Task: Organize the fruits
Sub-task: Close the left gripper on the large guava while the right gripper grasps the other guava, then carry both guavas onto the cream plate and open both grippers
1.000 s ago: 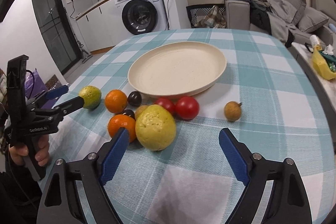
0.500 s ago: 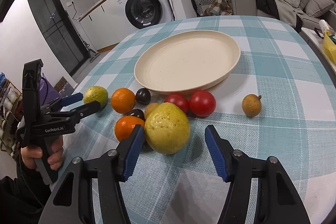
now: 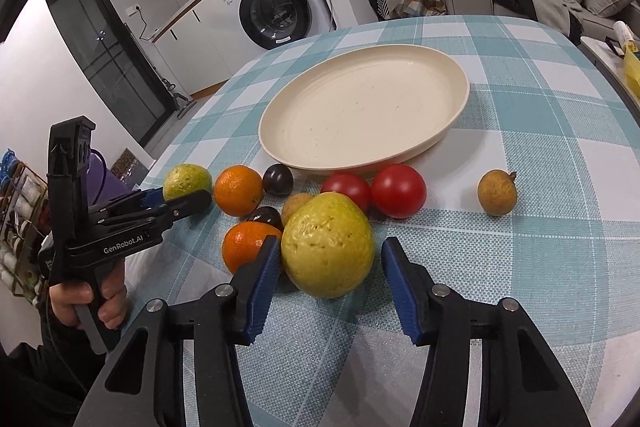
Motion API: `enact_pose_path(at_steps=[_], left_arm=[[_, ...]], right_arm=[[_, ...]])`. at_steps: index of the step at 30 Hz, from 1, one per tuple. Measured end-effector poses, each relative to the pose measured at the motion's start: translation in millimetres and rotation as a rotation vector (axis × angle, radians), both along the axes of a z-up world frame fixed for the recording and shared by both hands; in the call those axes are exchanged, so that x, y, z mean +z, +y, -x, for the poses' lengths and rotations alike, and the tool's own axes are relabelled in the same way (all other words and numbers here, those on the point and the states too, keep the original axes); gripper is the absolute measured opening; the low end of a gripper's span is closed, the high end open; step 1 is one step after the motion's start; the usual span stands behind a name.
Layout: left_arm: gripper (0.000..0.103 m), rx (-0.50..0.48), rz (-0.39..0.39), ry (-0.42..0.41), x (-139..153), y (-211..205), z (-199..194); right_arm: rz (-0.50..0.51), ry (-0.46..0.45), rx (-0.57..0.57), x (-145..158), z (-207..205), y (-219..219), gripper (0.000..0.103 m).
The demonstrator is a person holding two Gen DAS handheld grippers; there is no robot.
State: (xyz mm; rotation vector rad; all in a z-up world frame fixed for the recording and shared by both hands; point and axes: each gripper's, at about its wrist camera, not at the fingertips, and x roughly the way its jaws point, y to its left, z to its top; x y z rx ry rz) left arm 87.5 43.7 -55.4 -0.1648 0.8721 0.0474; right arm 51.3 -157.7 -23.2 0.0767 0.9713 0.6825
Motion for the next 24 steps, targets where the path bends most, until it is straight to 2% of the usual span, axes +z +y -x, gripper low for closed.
enact_pose_path(at_steps=[1,12,24], left_arm=[[0.046,0.0,0.003,-0.001,0.4,-0.5,2.8],[0.046,-0.037,0.0,-0.084,15.3,-11.3,15.9],[0.046,-0.076,-0.006,-0.149,31.7,-27.6,16.6]], right_arm=[[-0.001,0.0,0.001,0.2,0.1,0.3,0.049],[0.043,-0.048,-0.021,3.5,6.1,1.2,0.048],[0.014,-0.122,-0.043,20.0,10.3,-5.6,0.048]])
